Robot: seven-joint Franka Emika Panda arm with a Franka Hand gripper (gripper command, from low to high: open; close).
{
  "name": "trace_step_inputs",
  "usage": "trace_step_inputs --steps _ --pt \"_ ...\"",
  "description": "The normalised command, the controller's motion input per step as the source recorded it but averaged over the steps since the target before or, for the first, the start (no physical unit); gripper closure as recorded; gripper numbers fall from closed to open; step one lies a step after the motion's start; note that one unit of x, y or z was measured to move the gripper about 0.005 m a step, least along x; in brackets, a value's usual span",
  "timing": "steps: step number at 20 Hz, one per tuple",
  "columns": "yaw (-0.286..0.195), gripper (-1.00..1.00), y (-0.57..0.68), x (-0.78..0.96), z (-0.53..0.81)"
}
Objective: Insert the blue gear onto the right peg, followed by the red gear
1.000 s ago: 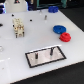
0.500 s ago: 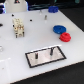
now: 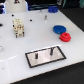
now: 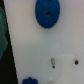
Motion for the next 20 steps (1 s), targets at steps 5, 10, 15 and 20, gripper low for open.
trace_step_inputs --steps 5,10,15,20 --pt "0.0 -1.0 0.16 -0.27 -0.58" --pt "0.0 -1.0 0.02 -0.28 -0.57" --pt "0.0 -1.0 -0.13 -0.26 -0.53" --pt "0.0 -1.0 -0.23 -0.19 -0.45"
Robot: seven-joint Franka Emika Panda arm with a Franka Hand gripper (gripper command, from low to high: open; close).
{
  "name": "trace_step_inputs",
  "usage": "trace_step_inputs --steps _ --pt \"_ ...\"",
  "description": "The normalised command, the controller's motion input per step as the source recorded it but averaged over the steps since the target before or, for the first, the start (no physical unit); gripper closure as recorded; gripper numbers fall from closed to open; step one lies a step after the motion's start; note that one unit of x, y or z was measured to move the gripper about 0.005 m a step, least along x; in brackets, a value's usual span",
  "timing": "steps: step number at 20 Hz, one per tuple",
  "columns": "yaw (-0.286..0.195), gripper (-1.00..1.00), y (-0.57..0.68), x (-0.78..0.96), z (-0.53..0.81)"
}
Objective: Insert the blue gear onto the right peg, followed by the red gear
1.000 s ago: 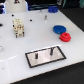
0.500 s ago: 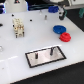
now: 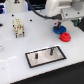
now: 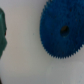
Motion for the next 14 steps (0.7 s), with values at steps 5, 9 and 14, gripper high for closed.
trace_step_inputs --steps 5,9,14 --pt "0.0 -1.0 -0.1 -0.1 -0.11" --pt "0.0 -1.0 -0.1 -0.27 0.06" --pt "0.0 -1.0 -0.05 -0.22 0.0"
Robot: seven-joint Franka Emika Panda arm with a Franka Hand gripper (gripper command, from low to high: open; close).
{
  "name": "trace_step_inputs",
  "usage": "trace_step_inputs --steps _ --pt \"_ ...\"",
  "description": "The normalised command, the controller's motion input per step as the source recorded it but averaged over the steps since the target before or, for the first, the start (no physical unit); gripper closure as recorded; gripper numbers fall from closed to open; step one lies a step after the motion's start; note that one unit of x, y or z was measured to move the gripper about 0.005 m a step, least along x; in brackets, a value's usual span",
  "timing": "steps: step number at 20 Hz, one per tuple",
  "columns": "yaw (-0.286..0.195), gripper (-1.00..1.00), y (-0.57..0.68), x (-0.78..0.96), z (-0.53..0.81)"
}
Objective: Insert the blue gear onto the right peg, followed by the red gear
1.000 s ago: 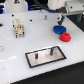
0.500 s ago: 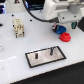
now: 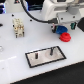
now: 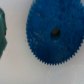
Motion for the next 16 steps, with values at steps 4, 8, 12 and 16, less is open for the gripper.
trace_step_inputs --steps 4,8,12,16 --pt "0.0 1.0 -0.03 -0.18 -0.07" --pt "0.0 -1.0 -0.06 -0.17 -0.12" --pt "0.0 1.0 -0.04 -0.21 -0.17" --pt "0.0 1.0 -0.06 -0.22 -0.08"
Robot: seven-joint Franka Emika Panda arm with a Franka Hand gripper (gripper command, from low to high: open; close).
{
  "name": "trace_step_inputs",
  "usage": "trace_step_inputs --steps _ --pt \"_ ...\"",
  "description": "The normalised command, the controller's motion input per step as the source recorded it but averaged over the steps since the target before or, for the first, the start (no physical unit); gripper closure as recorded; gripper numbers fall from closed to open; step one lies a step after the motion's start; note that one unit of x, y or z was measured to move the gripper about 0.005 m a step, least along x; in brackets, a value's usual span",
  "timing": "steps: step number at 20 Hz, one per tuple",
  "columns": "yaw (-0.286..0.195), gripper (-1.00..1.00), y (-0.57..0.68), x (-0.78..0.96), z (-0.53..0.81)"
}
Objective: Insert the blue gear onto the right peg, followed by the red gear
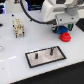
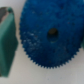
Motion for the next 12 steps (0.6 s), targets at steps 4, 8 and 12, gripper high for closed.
trace_step_inputs --steps 4,8,12 --pt "0.0 1.0 -0.07 -0.13 0.08" --pt "0.0 1.0 -0.08 0.11 0.34" --pt "0.0 1.0 -0.16 0.21 0.4"
